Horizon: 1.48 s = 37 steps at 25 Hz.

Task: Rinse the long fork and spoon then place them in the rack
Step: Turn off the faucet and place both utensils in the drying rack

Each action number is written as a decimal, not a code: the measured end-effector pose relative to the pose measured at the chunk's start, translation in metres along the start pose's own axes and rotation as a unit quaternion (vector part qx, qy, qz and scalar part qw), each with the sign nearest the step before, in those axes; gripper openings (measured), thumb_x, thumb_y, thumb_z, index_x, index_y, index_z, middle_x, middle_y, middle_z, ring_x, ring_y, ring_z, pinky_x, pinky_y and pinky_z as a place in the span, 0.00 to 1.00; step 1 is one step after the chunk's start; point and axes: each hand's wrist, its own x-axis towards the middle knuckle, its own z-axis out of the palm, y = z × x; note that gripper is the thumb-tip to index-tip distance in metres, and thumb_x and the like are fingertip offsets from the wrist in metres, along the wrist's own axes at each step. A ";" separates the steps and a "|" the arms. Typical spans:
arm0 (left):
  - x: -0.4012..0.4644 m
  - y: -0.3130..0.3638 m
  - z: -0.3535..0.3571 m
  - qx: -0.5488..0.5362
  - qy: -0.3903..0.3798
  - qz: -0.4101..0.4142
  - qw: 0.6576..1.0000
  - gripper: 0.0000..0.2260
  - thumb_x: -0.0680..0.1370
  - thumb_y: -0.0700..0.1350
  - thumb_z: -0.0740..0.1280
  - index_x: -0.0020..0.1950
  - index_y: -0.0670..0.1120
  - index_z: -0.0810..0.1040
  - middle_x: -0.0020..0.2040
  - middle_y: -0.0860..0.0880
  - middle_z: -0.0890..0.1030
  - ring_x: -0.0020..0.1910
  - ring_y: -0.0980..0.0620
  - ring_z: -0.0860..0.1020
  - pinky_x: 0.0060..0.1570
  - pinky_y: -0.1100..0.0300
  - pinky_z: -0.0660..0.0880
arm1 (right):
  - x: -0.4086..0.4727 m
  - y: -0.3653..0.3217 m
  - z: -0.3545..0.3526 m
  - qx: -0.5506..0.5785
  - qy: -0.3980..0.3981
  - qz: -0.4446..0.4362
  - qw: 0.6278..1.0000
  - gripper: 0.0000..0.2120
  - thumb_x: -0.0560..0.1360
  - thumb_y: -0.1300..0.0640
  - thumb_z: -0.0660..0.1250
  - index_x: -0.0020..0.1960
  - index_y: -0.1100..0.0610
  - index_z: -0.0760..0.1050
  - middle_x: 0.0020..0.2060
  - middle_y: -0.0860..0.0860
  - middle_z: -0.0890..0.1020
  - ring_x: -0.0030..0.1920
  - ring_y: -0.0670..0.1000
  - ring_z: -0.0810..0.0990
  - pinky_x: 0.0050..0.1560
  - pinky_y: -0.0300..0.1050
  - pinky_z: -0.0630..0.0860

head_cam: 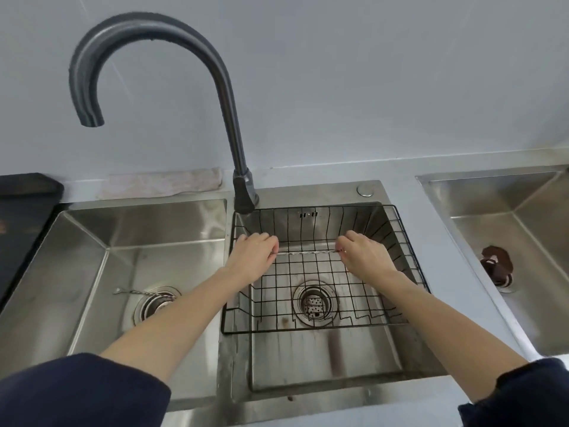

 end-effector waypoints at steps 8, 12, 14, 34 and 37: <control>0.040 -0.015 0.043 0.002 -0.079 -0.025 0.997 0.08 0.79 0.44 0.58 0.56 0.46 0.73 0.56 0.48 0.78 0.58 0.48 0.74 0.59 0.54 0.68 | 0.038 0.018 0.040 0.024 -0.056 0.007 0.998 0.10 0.78 0.59 0.59 0.57 0.59 0.75 0.54 0.56 0.78 0.55 0.58 0.78 0.49 0.52 0.76; 0.050 -0.014 0.053 0.013 -0.073 -0.029 0.997 0.09 0.79 0.43 0.57 0.56 0.44 0.73 0.56 0.46 0.78 0.57 0.47 0.74 0.56 0.54 0.70 | 0.047 0.023 0.051 0.024 -0.093 0.012 0.995 0.11 0.79 0.59 0.58 0.58 0.59 0.74 0.56 0.55 0.77 0.58 0.57 0.76 0.50 0.53 0.76; 0.052 -0.014 0.057 0.015 -0.077 -0.031 0.996 0.09 0.79 0.42 0.57 0.56 0.44 0.73 0.56 0.46 0.77 0.58 0.47 0.73 0.56 0.54 0.70 | 0.048 0.024 0.053 0.020 -0.097 0.015 0.995 0.11 0.79 0.59 0.58 0.59 0.59 0.74 0.57 0.55 0.77 0.60 0.56 0.74 0.51 0.52 0.76; -0.006 -0.015 -0.013 -0.004 -0.026 -0.055 0.998 0.13 0.79 0.42 0.56 0.62 0.45 0.71 0.61 0.45 0.76 0.61 0.46 0.73 0.61 0.50 0.68 | 0.008 -0.036 -0.014 -0.075 -0.082 -0.011 0.994 0.16 0.78 0.61 0.57 0.65 0.59 0.69 0.62 0.55 0.76 0.63 0.56 0.74 0.62 0.51 0.70; -0.034 -0.027 -0.028 0.002 0.006 -0.061 0.998 0.12 0.78 0.42 0.55 0.61 0.45 0.71 0.61 0.46 0.77 0.60 0.46 0.74 0.59 0.52 0.68 | -0.005 -0.061 -0.027 -0.084 -0.057 -0.022 0.995 0.15 0.78 0.62 0.57 0.64 0.59 0.70 0.61 0.56 0.77 0.62 0.57 0.75 0.61 0.51 0.70</control>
